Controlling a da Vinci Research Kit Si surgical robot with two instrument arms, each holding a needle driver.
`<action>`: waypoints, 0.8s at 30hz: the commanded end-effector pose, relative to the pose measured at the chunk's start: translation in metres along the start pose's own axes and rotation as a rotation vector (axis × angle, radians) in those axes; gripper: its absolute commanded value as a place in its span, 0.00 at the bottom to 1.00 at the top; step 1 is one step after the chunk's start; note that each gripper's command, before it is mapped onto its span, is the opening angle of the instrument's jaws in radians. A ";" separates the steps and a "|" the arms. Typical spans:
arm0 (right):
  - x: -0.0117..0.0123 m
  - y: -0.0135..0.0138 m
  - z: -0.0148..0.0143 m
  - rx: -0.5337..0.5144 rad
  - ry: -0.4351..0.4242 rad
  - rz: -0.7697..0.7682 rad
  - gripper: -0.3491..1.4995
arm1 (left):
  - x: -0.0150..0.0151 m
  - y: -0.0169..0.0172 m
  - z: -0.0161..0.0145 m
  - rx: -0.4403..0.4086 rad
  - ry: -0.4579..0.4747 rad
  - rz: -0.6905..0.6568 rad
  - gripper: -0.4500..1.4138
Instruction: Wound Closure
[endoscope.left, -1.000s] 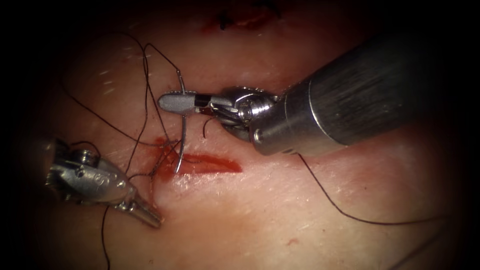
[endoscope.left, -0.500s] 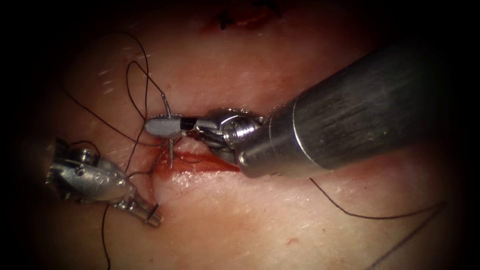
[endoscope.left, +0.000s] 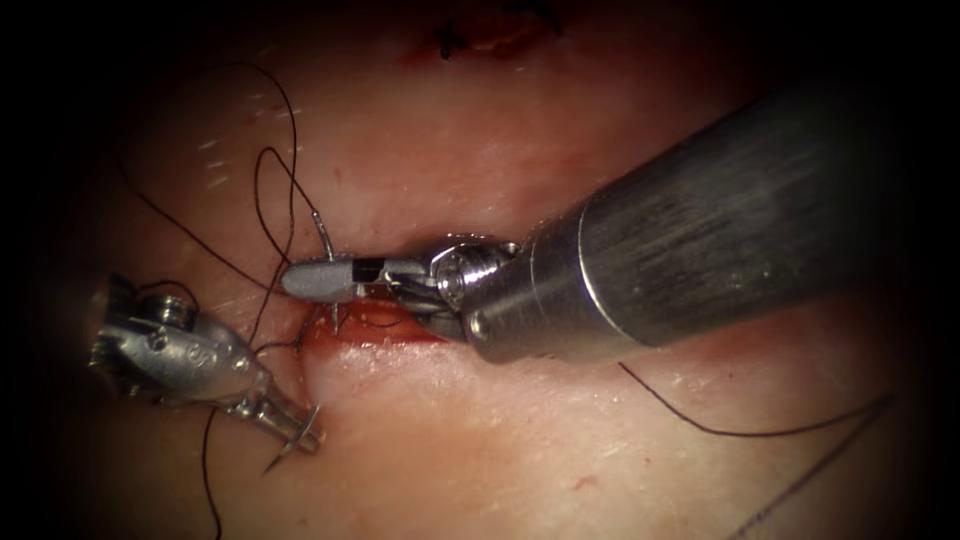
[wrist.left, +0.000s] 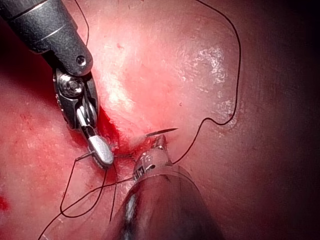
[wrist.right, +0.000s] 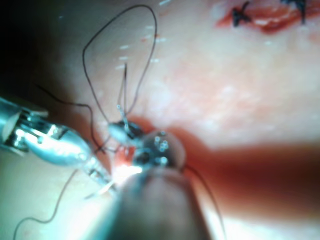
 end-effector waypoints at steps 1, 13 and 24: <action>-0.0015 -0.0002 0.0008 0.010 -0.003 0.009 0.00 | 0.0007 0.0010 0.0016 -0.006 0.005 -0.002 0.33; 0.0002 0.0012 -0.0011 -0.111 0.150 -0.118 0.94 | 0.0010 0.0020 0.0006 0.083 0.062 0.040 0.33; 0.0015 0.0005 -0.0048 -0.128 0.177 -0.111 0.95 | 0.0013 0.0039 0.0010 0.290 0.213 0.164 0.41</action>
